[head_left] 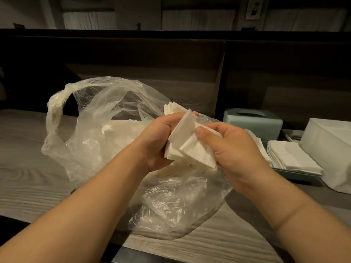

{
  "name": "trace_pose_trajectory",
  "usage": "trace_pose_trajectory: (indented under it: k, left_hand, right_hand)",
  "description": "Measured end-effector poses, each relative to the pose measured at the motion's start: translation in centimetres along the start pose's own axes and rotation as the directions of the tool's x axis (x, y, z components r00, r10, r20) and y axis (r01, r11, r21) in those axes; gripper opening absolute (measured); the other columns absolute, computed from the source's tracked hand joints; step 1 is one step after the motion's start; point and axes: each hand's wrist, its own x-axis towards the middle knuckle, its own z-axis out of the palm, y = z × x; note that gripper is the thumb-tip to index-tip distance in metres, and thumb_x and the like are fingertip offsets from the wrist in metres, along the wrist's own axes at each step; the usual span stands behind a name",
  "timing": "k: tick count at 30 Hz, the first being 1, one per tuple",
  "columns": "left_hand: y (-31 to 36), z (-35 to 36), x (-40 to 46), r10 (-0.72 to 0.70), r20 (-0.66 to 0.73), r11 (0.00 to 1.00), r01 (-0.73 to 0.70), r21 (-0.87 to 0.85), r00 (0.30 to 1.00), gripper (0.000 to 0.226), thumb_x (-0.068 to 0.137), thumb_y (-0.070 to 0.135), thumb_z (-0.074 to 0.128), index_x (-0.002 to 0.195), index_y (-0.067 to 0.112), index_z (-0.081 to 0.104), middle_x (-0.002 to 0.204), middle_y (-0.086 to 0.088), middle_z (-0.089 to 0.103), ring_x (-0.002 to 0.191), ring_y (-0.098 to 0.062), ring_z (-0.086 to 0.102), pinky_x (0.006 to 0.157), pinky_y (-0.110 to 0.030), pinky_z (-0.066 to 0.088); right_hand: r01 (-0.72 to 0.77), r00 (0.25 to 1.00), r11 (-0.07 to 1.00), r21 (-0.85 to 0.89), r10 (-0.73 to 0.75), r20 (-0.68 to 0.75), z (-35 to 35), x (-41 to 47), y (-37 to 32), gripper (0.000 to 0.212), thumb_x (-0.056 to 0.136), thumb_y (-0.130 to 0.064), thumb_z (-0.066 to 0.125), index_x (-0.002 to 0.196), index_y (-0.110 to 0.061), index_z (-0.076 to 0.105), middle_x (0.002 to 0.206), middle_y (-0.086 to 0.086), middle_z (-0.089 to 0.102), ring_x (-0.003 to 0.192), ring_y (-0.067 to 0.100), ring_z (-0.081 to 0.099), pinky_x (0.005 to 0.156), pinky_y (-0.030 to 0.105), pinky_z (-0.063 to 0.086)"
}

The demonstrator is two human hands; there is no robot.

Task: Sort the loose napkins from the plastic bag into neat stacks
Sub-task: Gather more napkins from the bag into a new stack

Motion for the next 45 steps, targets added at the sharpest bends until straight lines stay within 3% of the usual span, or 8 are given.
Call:
trace_pose_trajectory:
  k: [5, 8, 13, 18, 27, 31, 36, 45]
  left_hand:
    - [0.1, 0.0, 0.0, -0.072, 0.060, 0.997, 0.072, 0.005, 0.996, 0.033, 0.086, 0.041, 0.059, 0.091, 0.013, 0.078, 0.088, -0.006, 0.069, 0.076, -0.020, 0.067, 0.074, -0.034, 0.056]
    - [-0.1, 0.0, 0.0, -0.053, 0.061, 0.998, 0.055, -0.019, 0.997, 0.054, 0.096, 0.056, 0.048, 0.095, 0.010, 0.076, 0.091, -0.009, 0.070, 0.077, -0.021, 0.069, 0.070, -0.032, 0.057]
    - [-0.1, 0.6, -0.2, -0.038, 0.055, 0.998, 0.040, -0.050, 0.998, 0.088, 0.088, 0.083, 0.028, 0.108, 0.014, 0.080, 0.117, -0.013, 0.069, 0.111, -0.030, 0.060, 0.090, -0.039, 0.052]
    - [-0.1, 0.7, -0.4, -0.032, 0.036, 0.999, 0.032, 0.007, 0.999, 0.088, 0.091, 0.081, 0.020, 0.111, 0.015, 0.075, 0.110, -0.011, 0.076, 0.094, -0.026, 0.075, 0.080, -0.038, 0.062]
    - [-0.4, 0.9, -0.5, 0.008, 0.049, 0.998, -0.011, 0.059, 0.999, 0.081, 0.081, 0.082, 0.036, 0.110, 0.013, 0.069, 0.098, -0.010, 0.076, 0.086, -0.024, 0.076, 0.077, -0.036, 0.062]
    - [-0.7, 0.6, -0.4, 0.054, 0.111, 0.996, -0.062, 0.067, 0.992, 0.031, 0.081, 0.042, 0.074, 0.098, 0.017, 0.077, 0.093, -0.010, 0.072, 0.082, -0.024, 0.072, 0.078, -0.038, 0.061]
    - [-0.9, 0.3, 0.0, 0.032, 0.113, 0.999, -0.035, 0.028, 0.993, 0.021, 0.080, 0.023, 0.067, 0.091, 0.013, 0.081, 0.096, -0.013, 0.072, 0.083, -0.025, 0.071, 0.079, -0.038, 0.060]
    - [-0.2, 0.8, -0.3, -0.010, 0.003, 0.991, 0.010, -0.130, 1.000, 0.026, 0.081, 0.023, 0.062, 0.091, 0.011, 0.083, 0.114, -0.012, 0.071, 0.095, -0.025, 0.071, 0.090, -0.039, 0.056]
  right_hand:
    - [0.178, 0.980, 0.931, -0.318, -0.138, 0.146, -0.4, -0.6, -0.9, 0.009, 0.086, -0.030, 0.080, 0.085, -0.021, 0.079, 0.084, -0.012, 0.077, 0.074, 0.006, 0.071, 0.065, 0.021, 0.055]
    - [0.025, 0.983, 0.999, 0.034, -0.031, 0.179, -0.7, -0.5, -1.3, 0.021, 0.079, -0.033, 0.076, 0.092, -0.016, 0.076, 0.084, -0.001, 0.077, 0.067, 0.013, 0.070, 0.052, 0.028, 0.053]
    - [-0.211, 0.976, 0.814, 0.541, 0.149, 0.156, -0.2, -0.1, -1.5, 0.037, 0.084, -0.022, 0.070, 0.115, -0.004, 0.067, 0.101, 0.013, 0.077, 0.073, 0.022, 0.074, 0.049, 0.028, 0.057]
    - [-0.180, 0.983, 0.978, 0.106, 0.175, 0.056, 0.3, -0.6, -0.7, 0.020, 0.098, -0.030, 0.067, 0.101, -0.011, 0.071, 0.076, 0.004, 0.074, 0.052, 0.015, 0.061, 0.044, 0.027, 0.043]
    - [-0.263, 0.965, 0.943, 0.204, 0.262, 0.033, 0.4, -0.2, -0.5, 0.023, 0.089, -0.034, 0.077, 0.097, -0.013, 0.074, 0.066, -0.003, 0.064, 0.047, 0.009, 0.048, 0.042, 0.025, 0.030]
    - [-0.273, 0.962, 0.939, 0.210, 0.272, 0.033, 0.7, -0.4, -0.3, 0.019, 0.088, -0.033, 0.077, 0.092, -0.015, 0.077, 0.062, -0.003, 0.066, 0.048, 0.009, 0.052, 0.045, 0.026, 0.031]
    - [-0.223, 0.975, 0.968, 0.116, 0.222, 0.017, 0.6, -0.1, -0.1, 0.016, 0.090, -0.030, 0.073, 0.089, -0.014, 0.077, 0.080, 0.002, 0.074, 0.070, 0.020, 0.056, 0.046, 0.028, 0.034]
    - [0.006, 0.998, 0.997, -0.083, -0.011, -0.056, 0.6, -0.4, 0.1, 0.015, 0.092, -0.042, 0.070, 0.096, -0.028, 0.071, 0.074, -0.014, 0.068, 0.062, 0.002, 0.058, 0.050, 0.018, 0.044]
